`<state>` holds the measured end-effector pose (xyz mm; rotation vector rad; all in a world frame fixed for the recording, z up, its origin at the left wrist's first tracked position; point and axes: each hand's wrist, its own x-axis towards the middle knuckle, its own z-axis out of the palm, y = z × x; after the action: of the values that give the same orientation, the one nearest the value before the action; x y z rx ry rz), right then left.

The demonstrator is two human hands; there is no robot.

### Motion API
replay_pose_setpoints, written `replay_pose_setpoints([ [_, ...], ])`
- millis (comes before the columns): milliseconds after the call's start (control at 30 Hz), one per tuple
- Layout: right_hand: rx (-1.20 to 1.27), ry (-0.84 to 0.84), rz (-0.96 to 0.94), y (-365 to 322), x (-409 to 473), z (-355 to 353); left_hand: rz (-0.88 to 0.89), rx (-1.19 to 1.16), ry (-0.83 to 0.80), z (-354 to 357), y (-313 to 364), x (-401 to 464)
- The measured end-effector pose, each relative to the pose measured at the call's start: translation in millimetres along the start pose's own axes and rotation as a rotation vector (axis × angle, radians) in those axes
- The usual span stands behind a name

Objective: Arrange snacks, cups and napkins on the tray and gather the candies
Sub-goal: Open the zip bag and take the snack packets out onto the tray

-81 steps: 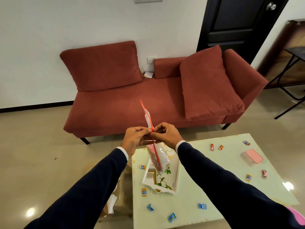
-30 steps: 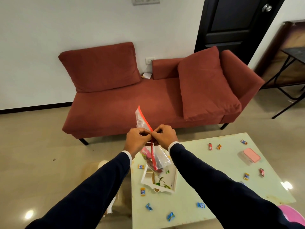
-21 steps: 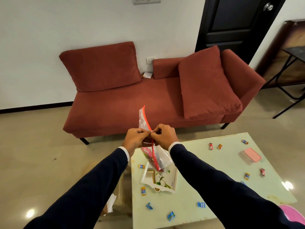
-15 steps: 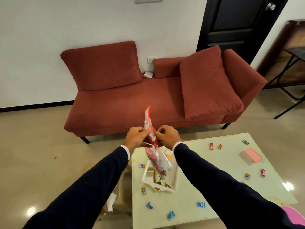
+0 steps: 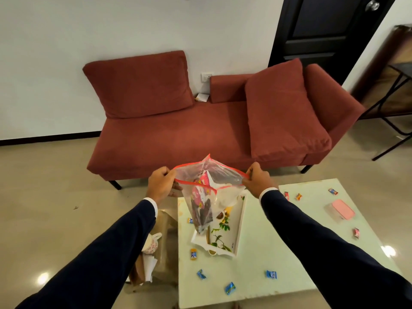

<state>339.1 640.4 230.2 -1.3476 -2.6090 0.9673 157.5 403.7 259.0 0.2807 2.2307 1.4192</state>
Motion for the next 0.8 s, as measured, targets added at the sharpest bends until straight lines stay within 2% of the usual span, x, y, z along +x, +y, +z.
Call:
replay_pose_setpoints([
  [67,-0.229,0.018,-0.13,-11,-8,3,0.079,0.054,0.0,8,4,-4],
  [100,-0.255,0.052,-0.218,-19,-13,4,0.106,0.078,-0.007,11,7,-6],
  [167,-0.123,0.047,-0.436,-38,-22,10,0.136,0.07,-0.031,16,10,-8],
  [200,0.007,-0.039,-0.53,-49,-27,15,0.143,0.041,-0.049,17,11,-8],
  [267,0.159,-0.327,-0.603,-71,-38,24,0.138,-0.042,-0.084,16,12,-9],
  [333,0.082,-0.512,-0.581,-87,-43,35,0.117,-0.137,-0.096,11,11,-8],
  [467,-0.153,-0.419,-0.61,-105,-30,38,0.046,-0.341,-0.091,-12,-3,-7],
  [533,-0.171,-0.322,-0.63,-111,-24,34,0.056,-0.43,-0.112,-21,-16,-7],
  [600,-0.119,-0.25,-0.66,-118,-19,30,0.042,-0.504,-0.047,-22,-37,-6],
  [633,-0.075,-0.239,-0.673,-121,-16,28,-0.001,-0.525,0.017,-19,-53,-7],
  [700,0.027,-0.243,-0.687,-126,-10,20,-0.195,-0.568,0.125,-5,-90,-15],
  [733,0.078,-0.259,-0.685,-129,-8,15,-0.329,-0.584,0.128,5,-109,-20],
  [800,0.184,-0.346,-0.661,-133,-3,1,-0.568,-0.586,0.01,27,-140,-28],
])
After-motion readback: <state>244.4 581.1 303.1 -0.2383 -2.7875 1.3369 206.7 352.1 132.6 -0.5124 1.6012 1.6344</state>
